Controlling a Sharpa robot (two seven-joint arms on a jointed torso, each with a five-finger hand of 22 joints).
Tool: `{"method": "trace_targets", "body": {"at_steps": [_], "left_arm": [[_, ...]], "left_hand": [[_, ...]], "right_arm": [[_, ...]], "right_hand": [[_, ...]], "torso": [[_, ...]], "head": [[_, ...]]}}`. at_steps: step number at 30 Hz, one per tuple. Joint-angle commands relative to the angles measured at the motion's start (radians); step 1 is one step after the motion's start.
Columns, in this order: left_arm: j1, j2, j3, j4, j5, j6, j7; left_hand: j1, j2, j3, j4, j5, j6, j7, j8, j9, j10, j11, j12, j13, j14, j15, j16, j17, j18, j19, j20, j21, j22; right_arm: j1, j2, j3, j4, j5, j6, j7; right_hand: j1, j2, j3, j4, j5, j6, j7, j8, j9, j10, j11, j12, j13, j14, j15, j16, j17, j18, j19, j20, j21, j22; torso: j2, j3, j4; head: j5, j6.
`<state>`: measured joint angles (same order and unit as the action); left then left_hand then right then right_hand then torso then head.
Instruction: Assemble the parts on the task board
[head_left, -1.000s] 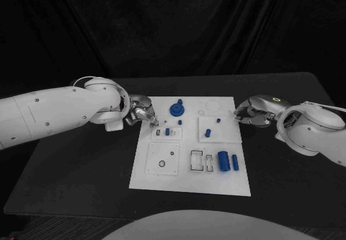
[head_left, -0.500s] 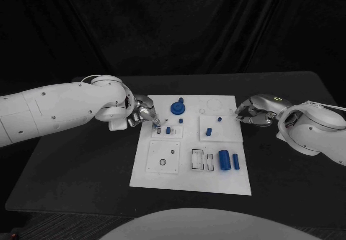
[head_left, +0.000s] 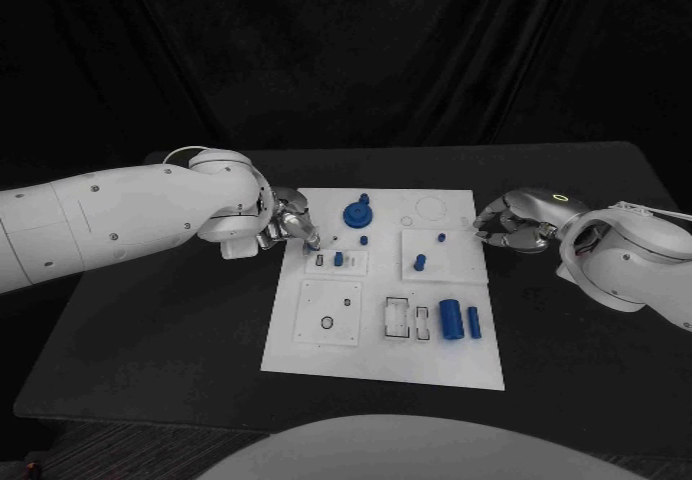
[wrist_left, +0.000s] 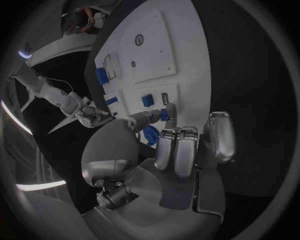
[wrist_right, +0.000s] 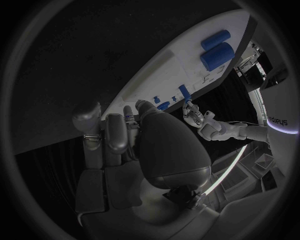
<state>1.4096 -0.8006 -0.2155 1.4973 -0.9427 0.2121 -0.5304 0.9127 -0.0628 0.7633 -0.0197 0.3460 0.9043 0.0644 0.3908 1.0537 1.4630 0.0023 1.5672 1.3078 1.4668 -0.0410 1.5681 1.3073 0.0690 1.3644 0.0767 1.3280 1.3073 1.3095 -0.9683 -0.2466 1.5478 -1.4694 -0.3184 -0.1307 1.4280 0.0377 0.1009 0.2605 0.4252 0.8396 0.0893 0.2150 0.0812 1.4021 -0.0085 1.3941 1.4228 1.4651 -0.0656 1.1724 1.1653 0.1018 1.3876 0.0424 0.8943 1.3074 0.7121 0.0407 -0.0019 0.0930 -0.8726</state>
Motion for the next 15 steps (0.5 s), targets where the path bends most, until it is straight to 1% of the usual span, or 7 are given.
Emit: {"method": "trace_targets", "body": {"at_steps": [1, 10, 15], "left_arm": [[0.002, 0.001, 0.001, 0.004, -0.02, 0.004, -0.053], [0.002, 0.007, 0.001, 0.003, -0.022, 0.05, -0.081], [0.002, 0.009, 0.001, 0.005, -0.022, 0.058, -0.085]], "left_hand": [[-0.011, 0.003, 0.002, -0.006, 0.007, 0.004, 0.001, -0.003, -0.001, 0.108, 0.0, 0.004, 0.263, 0.104, 0.003, 0.003, 0.263, -0.003, 0.005, -0.001, 0.004, 0.177], [-0.011, -0.002, 0.001, -0.021, 0.014, 0.013, -0.004, 0.001, 0.001, 0.108, -0.004, 0.004, 0.263, 0.104, 0.001, 0.003, 0.263, -0.003, 0.006, -0.003, 0.004, 0.176], [-0.011, -0.003, 0.001, -0.022, 0.014, 0.013, -0.004, 0.0, 0.001, 0.108, -0.004, 0.004, 0.263, 0.104, 0.001, 0.003, 0.263, -0.003, 0.006, -0.003, 0.004, 0.176]], "right_arm": [[-0.003, -0.001, 0.001, 0.003, -0.001, 0.001, -0.014], [-0.003, -0.003, 0.001, 0.004, -0.001, -0.009, -0.012], [-0.003, -0.003, 0.001, 0.004, -0.001, -0.013, -0.011]], "right_hand": [[0.008, 0.0, 0.004, 0.001, 0.006, 0.005, -0.001, -0.004, -0.001, -0.005, 0.0, -0.005, -0.098, -0.002, -0.003, -0.003, -0.001, 0.011, -0.007, 0.0, -0.004, 0.112], [0.009, -0.001, 0.006, 0.001, 0.006, 0.004, -0.001, -0.005, -0.002, -0.005, 0.0, -0.004, -0.098, -0.002, -0.003, -0.004, -0.001, 0.011, -0.008, 0.0, -0.006, 0.112], [0.009, -0.003, 0.006, 0.001, 0.006, 0.003, 0.0, -0.006, -0.002, -0.005, 0.0, -0.005, -0.098, -0.002, -0.003, -0.003, 0.0, 0.011, -0.007, 0.0, -0.004, 0.112]], "torso": [[0.0, -0.0004, -0.0004], [-0.001, 0.0005, 0.0002], [-0.002, 0.0006, -0.0001]], "head": [[0.002, 0.0], [0.0, 0.0], [0.001, 0.0]]}}
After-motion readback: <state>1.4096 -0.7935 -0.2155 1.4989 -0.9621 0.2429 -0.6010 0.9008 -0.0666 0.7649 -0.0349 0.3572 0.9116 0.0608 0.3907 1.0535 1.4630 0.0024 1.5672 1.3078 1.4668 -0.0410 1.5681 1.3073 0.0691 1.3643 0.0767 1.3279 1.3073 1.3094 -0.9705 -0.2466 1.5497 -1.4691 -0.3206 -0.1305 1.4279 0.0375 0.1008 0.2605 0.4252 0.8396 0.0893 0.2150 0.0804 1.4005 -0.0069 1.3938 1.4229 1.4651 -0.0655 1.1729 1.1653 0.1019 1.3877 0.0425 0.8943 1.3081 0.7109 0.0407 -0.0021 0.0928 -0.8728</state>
